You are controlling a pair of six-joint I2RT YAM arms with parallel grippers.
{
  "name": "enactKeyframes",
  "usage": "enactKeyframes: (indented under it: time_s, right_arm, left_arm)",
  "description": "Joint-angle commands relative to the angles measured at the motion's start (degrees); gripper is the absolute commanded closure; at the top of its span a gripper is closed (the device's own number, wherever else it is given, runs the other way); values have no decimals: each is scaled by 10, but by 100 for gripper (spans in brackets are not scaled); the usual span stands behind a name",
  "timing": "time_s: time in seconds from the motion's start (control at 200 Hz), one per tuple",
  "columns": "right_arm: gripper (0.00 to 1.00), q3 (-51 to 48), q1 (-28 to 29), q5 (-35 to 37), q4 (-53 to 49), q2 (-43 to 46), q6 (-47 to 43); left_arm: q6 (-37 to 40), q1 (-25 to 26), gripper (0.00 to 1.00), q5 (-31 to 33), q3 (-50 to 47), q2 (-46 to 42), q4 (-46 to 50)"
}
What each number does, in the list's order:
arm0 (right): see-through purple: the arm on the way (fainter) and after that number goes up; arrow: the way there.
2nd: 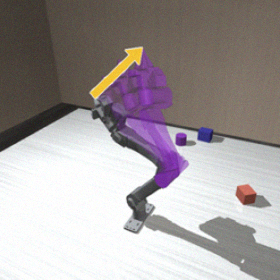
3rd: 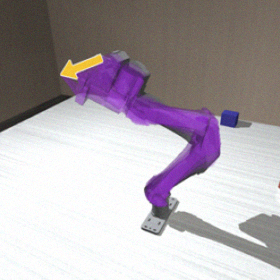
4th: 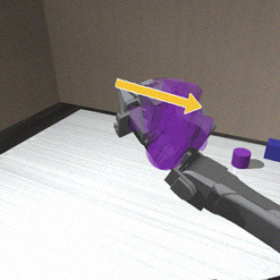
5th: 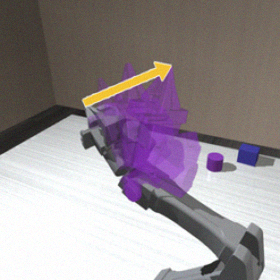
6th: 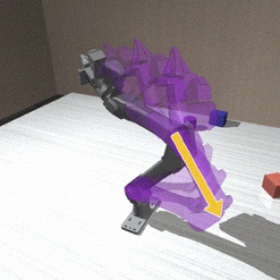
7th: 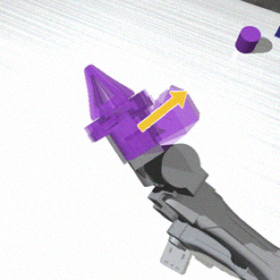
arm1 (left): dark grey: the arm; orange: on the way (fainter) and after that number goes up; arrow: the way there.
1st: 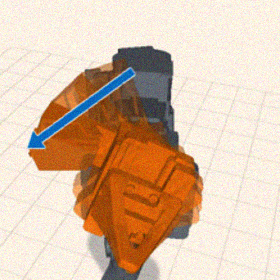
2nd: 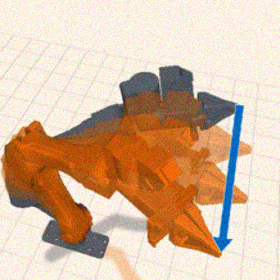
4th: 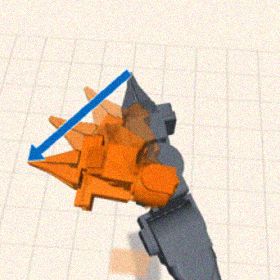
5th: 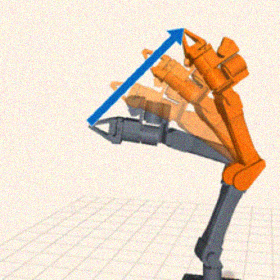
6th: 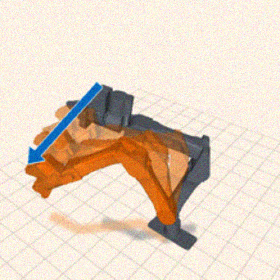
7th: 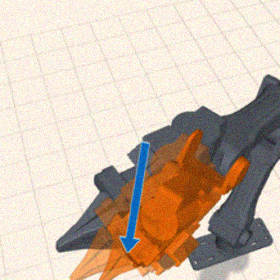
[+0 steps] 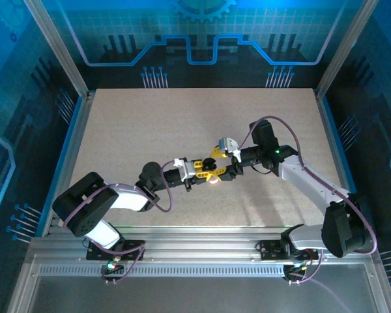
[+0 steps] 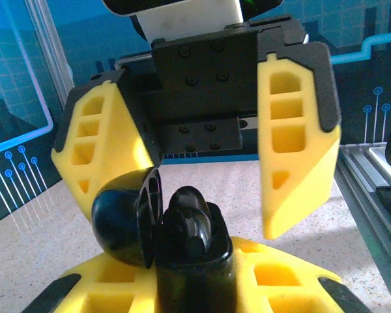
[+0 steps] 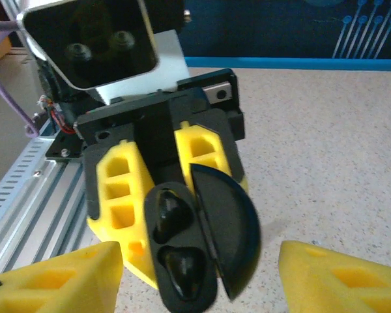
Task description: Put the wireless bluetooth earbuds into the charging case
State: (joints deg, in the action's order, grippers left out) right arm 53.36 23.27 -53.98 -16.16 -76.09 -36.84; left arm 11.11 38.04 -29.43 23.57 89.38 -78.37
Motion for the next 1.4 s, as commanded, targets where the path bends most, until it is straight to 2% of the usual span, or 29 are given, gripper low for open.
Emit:
enactKeyframes:
  time_s: [0.0,0.125,0.295,0.465,0.855,1.206,1.396]
  right_arm:
    - [38,9,6,-33,-36,17,-30]
    - [43,-6,0,-35,-35,47,-28]
    - [46,-80,-19,-19,36,122,25]
    - [49,-124,-30,56,81,166,52]
    - [51,-82,-18,20,89,97,17]
    - [63,-54,6,-1,50,59,-32]
    - [76,-35,14,-3,17,43,-61]
  left_arm:
    - [18,4,78,-1,-8,-10,-19]
    - [19,4,77,1,-7,-9,-19]
    - [14,4,77,0,-5,-8,-19]
    - [4,4,77,-14,-1,-5,-19]
    - [-3,4,77,-30,-1,-9,-19]
    - [-4,4,77,-37,4,-4,-19]
    - [-4,5,77,-35,3,-3,-19]
